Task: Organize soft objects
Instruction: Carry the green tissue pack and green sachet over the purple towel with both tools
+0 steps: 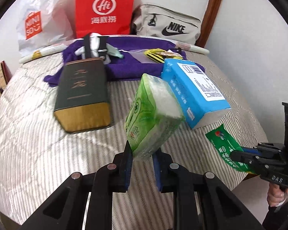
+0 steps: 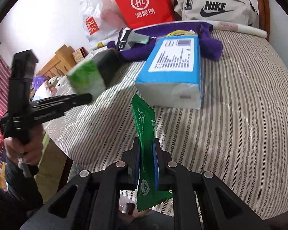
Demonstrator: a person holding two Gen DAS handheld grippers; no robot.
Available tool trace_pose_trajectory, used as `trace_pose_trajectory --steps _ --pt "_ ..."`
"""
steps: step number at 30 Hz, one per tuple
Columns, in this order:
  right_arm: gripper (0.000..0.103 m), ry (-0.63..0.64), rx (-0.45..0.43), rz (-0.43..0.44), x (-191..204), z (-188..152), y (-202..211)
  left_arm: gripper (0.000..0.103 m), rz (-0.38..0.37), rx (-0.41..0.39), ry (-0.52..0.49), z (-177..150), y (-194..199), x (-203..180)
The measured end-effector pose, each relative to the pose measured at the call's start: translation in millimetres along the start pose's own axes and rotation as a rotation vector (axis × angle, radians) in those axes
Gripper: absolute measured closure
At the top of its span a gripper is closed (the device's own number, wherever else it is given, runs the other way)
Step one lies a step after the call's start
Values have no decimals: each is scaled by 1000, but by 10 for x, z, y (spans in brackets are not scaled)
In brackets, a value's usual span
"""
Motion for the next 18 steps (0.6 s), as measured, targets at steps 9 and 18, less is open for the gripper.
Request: trace_pose_trajectory --steps 9,18 --pt "91 -11 0 0 28 18 14 84 27 -19 83 -11 188 392" --pt "91 59 -62 -9 216 374 293 84 17 -70 62 370 336 436"
Point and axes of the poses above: each gripper's, at about its wrist camera, not at the fingertips, and y roughly against the way its jaws point, x to its left, z to its top, the point moved 3 cm from there along -y, roughly the way its jaws point, and after that the axes turned 8 degrees about z, right-handed, at the moved point
